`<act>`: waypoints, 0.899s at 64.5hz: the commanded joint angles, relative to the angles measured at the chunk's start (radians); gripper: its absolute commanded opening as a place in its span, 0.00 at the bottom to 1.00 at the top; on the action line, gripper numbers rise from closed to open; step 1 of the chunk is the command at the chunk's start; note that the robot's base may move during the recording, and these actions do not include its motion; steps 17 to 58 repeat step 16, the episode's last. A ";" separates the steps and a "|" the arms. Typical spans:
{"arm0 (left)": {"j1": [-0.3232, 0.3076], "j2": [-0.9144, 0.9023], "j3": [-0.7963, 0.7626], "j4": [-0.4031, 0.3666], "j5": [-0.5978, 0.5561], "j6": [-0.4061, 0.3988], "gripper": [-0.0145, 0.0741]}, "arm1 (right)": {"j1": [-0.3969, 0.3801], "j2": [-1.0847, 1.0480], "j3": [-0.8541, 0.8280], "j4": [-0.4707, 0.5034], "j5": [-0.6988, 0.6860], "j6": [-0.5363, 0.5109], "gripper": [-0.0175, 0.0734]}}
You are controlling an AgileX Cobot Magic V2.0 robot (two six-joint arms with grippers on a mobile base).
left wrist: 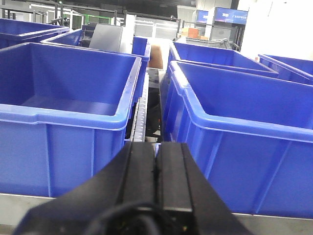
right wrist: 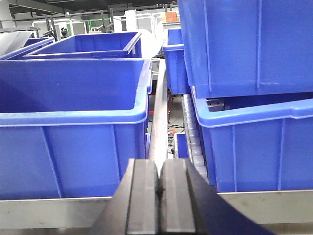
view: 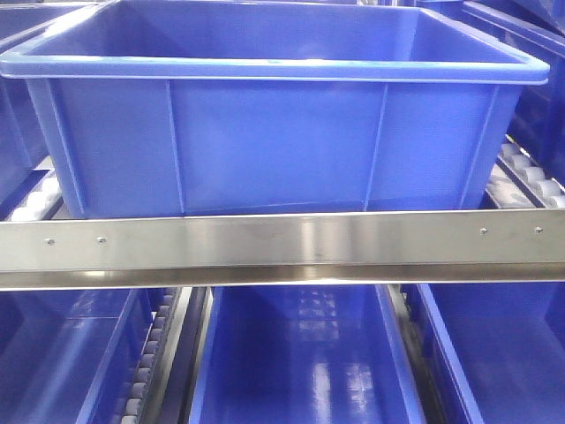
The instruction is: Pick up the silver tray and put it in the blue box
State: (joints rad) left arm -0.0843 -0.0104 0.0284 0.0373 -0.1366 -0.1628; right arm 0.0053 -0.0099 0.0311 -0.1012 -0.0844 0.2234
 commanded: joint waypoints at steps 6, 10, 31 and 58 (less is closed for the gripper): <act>0.001 -0.020 -0.003 -0.008 -0.089 0.001 0.06 | -0.003 -0.021 0.003 0.001 -0.081 -0.008 0.25; 0.001 -0.020 -0.003 -0.008 -0.089 0.001 0.06 | -0.003 -0.021 0.003 0.001 -0.081 -0.008 0.25; 0.001 -0.020 -0.003 -0.008 -0.089 0.001 0.06 | -0.003 -0.021 0.003 0.001 -0.081 -0.008 0.25; 0.001 -0.020 -0.003 -0.008 -0.089 0.001 0.06 | -0.003 -0.021 0.003 0.001 -0.081 -0.008 0.25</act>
